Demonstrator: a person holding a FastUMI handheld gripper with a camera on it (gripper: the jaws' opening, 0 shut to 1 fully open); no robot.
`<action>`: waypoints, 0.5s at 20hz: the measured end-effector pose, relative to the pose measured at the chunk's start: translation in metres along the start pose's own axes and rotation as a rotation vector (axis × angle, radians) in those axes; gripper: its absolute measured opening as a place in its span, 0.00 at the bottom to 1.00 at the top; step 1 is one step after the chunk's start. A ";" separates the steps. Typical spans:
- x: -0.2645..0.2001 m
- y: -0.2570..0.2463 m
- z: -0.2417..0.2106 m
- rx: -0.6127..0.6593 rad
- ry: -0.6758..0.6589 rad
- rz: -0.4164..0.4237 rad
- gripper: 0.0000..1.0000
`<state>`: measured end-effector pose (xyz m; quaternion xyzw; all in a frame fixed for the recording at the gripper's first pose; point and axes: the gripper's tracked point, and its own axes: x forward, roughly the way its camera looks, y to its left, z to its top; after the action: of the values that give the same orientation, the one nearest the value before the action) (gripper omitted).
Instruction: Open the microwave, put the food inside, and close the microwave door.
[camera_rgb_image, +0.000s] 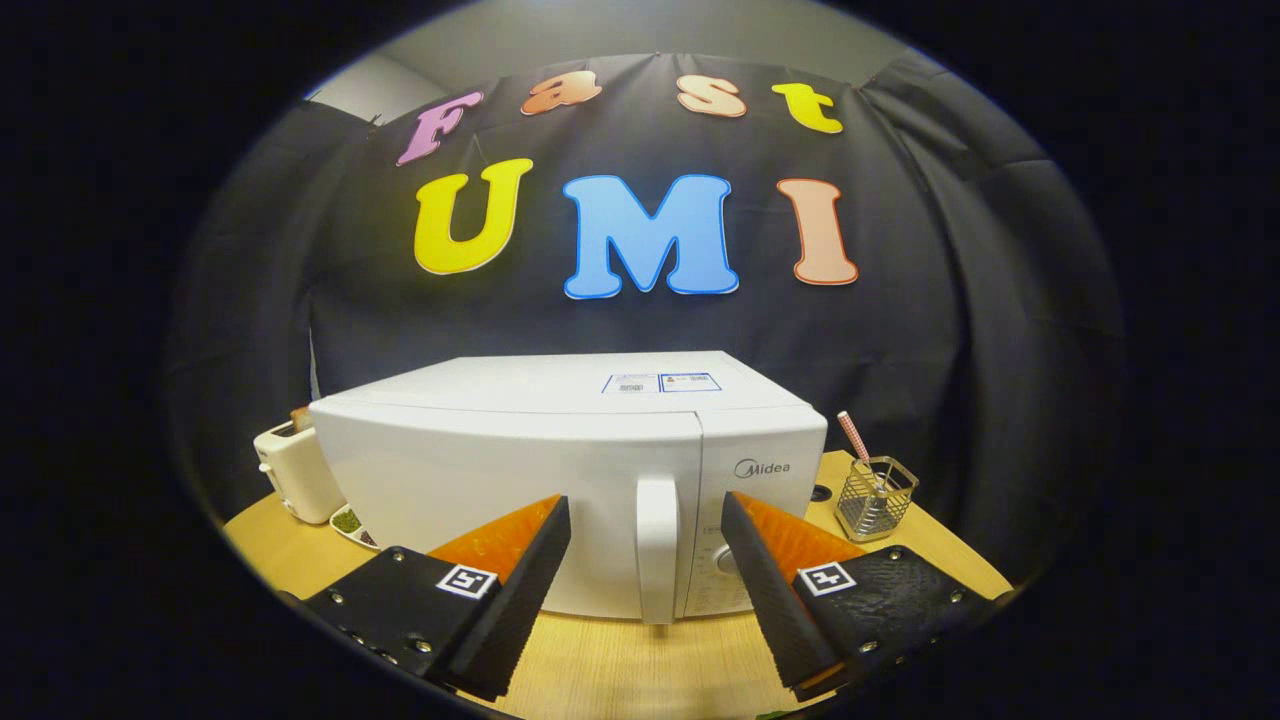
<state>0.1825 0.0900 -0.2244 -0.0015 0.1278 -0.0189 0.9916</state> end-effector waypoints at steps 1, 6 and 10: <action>0.005 -0.002 -0.003 0.008 0.007 -0.010 0.91; 0.020 0.002 -0.003 0.017 -0.018 -0.018 0.78; 0.013 -0.004 -0.006 -0.061 -0.044 -0.074 0.51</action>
<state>0.1933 0.0850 -0.2330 -0.0370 0.1064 -0.0515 0.9923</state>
